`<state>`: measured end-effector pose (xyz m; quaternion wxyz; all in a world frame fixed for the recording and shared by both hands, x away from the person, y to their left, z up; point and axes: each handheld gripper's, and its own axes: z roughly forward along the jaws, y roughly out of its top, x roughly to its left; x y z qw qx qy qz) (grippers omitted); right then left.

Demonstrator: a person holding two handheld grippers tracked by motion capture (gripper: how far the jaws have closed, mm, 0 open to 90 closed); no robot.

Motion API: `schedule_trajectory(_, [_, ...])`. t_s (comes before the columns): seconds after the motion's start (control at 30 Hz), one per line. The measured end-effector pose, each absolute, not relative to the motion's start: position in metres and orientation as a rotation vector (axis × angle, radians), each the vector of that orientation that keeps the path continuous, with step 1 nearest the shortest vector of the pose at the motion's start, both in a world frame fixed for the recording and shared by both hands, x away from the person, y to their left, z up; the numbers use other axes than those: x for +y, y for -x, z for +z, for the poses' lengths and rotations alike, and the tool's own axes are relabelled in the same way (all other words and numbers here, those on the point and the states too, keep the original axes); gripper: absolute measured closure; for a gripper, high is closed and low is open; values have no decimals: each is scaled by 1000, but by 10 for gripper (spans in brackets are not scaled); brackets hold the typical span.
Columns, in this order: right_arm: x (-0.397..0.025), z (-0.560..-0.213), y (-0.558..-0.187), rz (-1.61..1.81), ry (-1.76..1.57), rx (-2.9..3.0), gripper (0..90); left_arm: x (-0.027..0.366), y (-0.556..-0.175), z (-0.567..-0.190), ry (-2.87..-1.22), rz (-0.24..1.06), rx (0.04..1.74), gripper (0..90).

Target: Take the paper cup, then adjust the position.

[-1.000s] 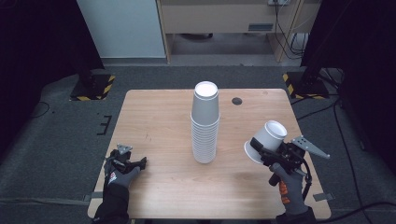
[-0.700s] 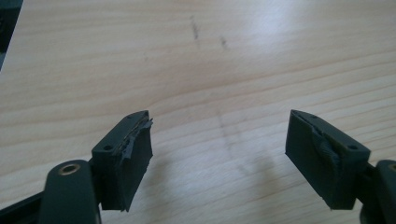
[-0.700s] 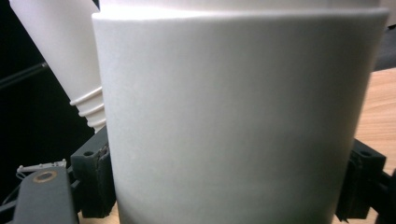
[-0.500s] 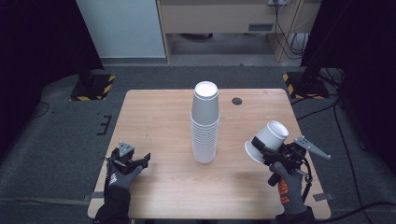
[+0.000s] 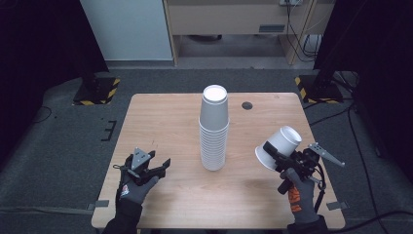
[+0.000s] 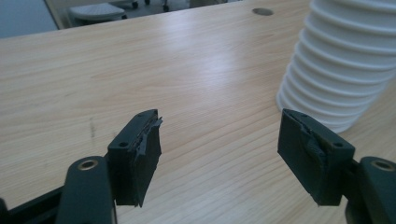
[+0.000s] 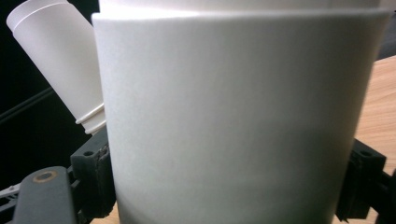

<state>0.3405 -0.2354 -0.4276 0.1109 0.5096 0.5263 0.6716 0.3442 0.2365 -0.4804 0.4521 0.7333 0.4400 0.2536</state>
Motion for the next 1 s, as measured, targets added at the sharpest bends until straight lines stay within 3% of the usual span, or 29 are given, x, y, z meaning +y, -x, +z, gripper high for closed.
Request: schedule_trajectory(1.0, [-235,-430,-339,2028,-1544,1495,158,144,-315,-461,-1804,540,768,369])
